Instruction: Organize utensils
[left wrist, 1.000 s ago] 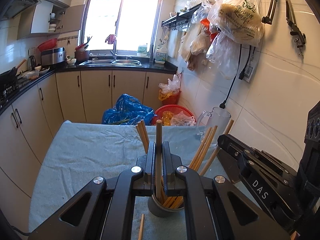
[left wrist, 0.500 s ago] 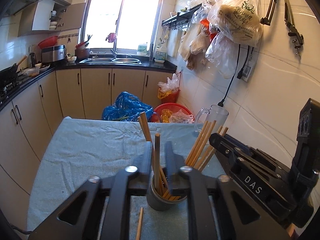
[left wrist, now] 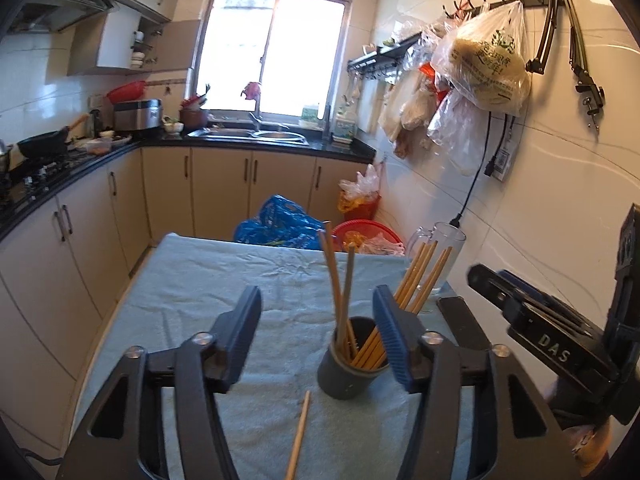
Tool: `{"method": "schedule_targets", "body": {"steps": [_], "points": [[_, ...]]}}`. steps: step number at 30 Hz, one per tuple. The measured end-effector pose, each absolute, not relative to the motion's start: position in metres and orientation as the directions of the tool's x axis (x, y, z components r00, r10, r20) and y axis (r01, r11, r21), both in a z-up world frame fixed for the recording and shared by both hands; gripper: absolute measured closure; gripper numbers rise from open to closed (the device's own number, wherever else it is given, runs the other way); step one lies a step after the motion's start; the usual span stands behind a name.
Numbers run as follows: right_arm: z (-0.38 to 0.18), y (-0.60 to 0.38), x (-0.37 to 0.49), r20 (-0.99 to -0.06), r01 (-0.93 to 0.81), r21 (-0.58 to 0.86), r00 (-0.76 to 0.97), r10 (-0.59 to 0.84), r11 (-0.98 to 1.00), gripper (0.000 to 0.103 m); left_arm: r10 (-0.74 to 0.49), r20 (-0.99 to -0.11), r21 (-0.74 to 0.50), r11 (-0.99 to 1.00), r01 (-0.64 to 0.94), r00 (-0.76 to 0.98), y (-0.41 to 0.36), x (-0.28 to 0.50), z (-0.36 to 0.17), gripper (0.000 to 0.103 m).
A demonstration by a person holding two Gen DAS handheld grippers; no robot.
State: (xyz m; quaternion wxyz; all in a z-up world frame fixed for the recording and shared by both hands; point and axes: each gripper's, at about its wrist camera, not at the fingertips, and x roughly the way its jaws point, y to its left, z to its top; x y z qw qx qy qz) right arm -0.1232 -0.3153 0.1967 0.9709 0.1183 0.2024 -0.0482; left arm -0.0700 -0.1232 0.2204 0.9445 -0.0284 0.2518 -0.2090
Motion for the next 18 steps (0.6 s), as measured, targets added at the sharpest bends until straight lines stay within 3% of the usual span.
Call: {"method": "schedule_targets", "body": {"steps": [3,9,13,18], "points": [[0.190,-0.311,-0.142,-0.423,0.161,0.177,0.903,-0.073,0.971,0.041,-0.370,-0.449,-0.144,0.928,0.343,0.813,-0.114,-0.087,0.218,0.027],[0.165,-0.308,-0.177,-0.470,0.193,0.184,0.878,-0.086,0.964,0.040,-0.283,-0.446,-0.072,0.957,0.281,0.849,-0.104,-0.122,0.209,0.016],[0.154,-0.305,-0.196,-0.481,0.220,0.187,0.870,-0.107,0.957,0.039,-0.188,-0.390,-0.019,0.980,0.196,0.901,-0.097,-0.150,0.209,0.004],[0.145,-0.295,-0.215,-0.485,0.250,0.164,0.863,-0.143,0.954,0.036,-0.115,-0.327,0.028,0.991,0.131,0.938,-0.090,-0.182,0.211,0.000]]}}
